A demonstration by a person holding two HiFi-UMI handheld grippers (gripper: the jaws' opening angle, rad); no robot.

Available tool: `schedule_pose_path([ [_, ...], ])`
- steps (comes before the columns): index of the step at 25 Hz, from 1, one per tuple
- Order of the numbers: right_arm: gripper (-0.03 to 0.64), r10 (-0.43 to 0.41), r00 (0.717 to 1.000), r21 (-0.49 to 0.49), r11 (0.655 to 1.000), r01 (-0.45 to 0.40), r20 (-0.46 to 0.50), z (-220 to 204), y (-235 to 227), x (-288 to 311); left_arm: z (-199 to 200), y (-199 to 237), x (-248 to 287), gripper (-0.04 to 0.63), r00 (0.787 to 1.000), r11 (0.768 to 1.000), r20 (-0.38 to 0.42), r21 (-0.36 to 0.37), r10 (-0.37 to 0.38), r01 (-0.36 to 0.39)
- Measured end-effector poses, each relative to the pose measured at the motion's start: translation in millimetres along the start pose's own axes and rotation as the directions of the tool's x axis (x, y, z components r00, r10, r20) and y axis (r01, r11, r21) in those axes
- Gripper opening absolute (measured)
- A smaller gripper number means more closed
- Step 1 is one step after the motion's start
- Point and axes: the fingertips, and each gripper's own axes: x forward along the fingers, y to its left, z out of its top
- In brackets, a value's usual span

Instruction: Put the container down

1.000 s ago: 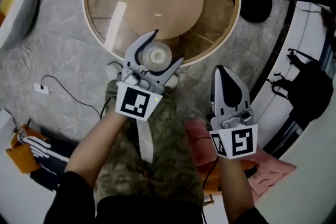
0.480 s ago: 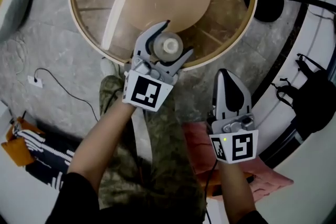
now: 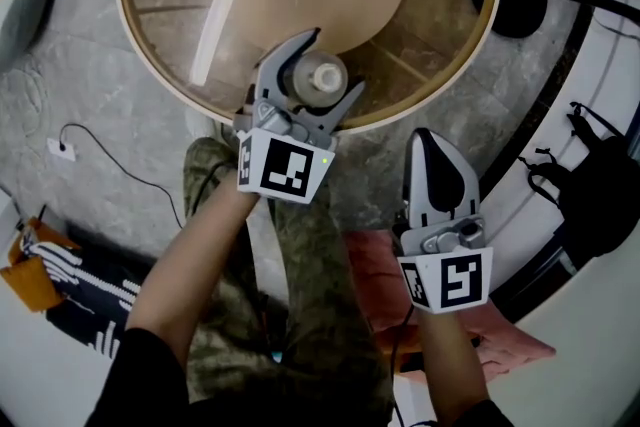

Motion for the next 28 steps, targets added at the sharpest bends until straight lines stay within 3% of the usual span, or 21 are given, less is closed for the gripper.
schedule_pose_path([
  [21,0.021,0.001,1.0,-0.013,1.0,-0.001,0.026,14,8,-3,-13,-3,-1,0.35,0.996,1.0,-0.084,-0.021,-0.018,0.016],
  [28,0.021,-0.007,1.0,-0.017,1.0,0.007,0.031,18,13,-8,-28,-7,-12,0.354,0.988,0.997,-0.142,0.036,-0.062,0.067],
])
